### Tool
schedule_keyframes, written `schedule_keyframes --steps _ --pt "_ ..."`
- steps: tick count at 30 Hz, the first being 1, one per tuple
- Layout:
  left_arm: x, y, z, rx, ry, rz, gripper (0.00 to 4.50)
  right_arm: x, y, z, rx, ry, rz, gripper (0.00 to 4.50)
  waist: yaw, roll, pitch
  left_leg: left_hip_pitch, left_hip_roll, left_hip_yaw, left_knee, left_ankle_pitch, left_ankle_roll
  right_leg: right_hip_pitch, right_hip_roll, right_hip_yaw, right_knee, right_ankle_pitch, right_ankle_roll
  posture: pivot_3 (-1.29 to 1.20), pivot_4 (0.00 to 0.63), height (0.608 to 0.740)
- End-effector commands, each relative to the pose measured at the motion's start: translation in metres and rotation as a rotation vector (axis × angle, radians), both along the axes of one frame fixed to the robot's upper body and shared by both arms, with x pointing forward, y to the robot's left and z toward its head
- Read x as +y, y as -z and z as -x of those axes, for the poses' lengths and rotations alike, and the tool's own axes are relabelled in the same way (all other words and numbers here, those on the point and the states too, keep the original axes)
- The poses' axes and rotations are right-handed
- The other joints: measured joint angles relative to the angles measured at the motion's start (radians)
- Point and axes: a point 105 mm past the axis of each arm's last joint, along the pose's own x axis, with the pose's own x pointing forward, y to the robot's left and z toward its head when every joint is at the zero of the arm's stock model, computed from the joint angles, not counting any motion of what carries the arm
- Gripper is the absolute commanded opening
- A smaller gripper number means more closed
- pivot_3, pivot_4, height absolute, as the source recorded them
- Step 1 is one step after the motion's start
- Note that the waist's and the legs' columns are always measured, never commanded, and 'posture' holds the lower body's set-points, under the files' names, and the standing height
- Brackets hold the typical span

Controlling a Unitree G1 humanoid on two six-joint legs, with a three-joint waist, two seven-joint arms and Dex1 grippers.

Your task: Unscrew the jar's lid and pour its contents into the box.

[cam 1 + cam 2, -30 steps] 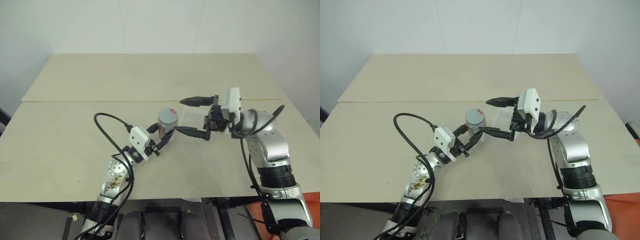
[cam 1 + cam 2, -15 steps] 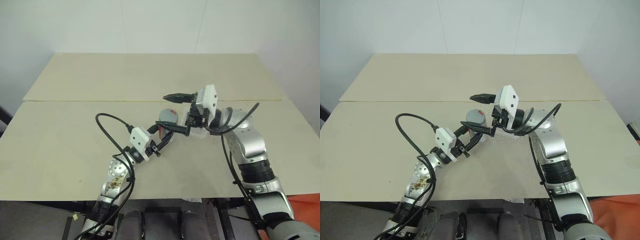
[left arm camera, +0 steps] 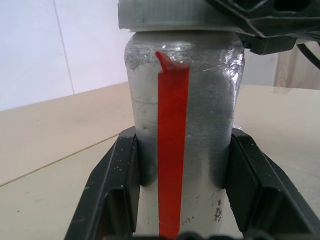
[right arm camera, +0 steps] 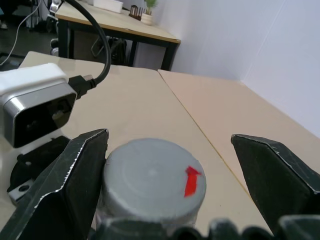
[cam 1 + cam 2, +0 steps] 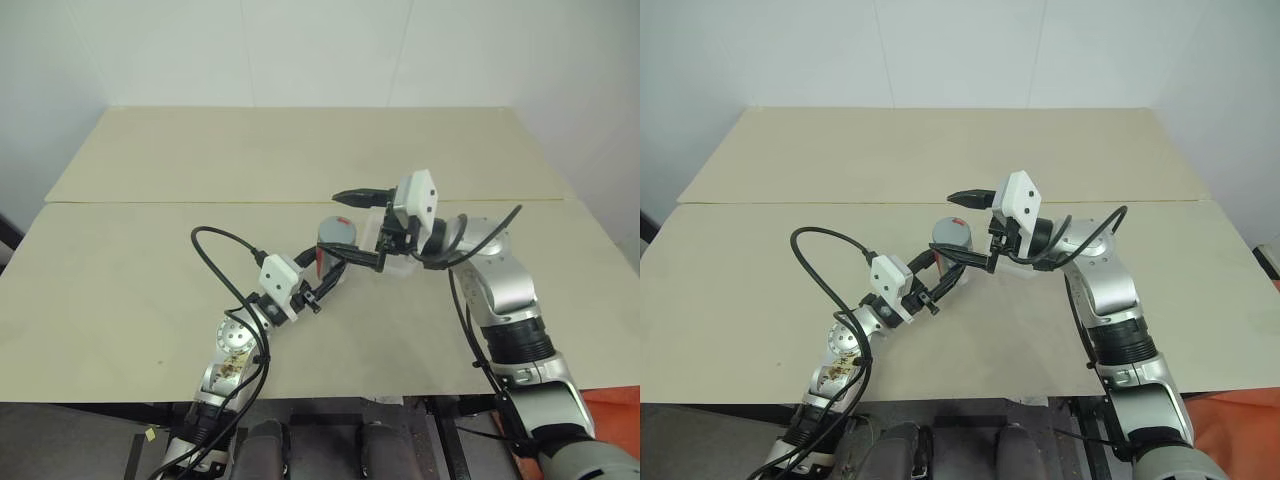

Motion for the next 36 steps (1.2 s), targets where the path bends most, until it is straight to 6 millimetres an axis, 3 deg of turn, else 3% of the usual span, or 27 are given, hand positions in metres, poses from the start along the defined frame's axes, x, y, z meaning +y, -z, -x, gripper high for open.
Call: schedule_keyframes --steps 1,26,32,36 --pt "-0.001 -0.013 0.004 -0.058 0.023 0.028 1.99 -0.014 -0.012 0.002 -0.046 0.039 -0.022 4.47 0.0 0.0 0.0 0.0 0.0 0.0 0.0 0.0 0.0 0.0 0.0 0.0 0.0 0.0 0.0 0.0 0.15 0.74" --pt "-0.003 -0.013 0.004 -0.061 0.029 0.029 1.99 -0.049 -0.004 0.016 -0.028 0.092 0.004 4.47 0.001 0.0 0.0 0.0 0.0 0.0 0.0 0.0 0.0 0.0 0.0 0.0 0.0 0.0 0.0 0.0 0.15 0.74" --pt "-0.004 -0.013 0.003 -0.063 0.028 0.029 1.99 -0.032 -0.007 0.03 -0.037 0.003 0.006 4.47 0.0 0.0 0.0 0.0 0.0 0.0 0.0 0.0 0.0 0.0 0.0 0.0 0.0 0.0 0.0 0.0 0.15 0.74" --pt "-0.004 -0.013 0.003 -0.065 0.029 0.03 1.99 -0.013 -0.014 0.027 -0.046 -0.001 -0.039 4.47 -0.001 0.0 0.0 0.0 0.0 0.0 0.0 0.0 0.0 0.0 0.001 0.0 0.0 0.0 0.0 0.0 0.15 0.74"
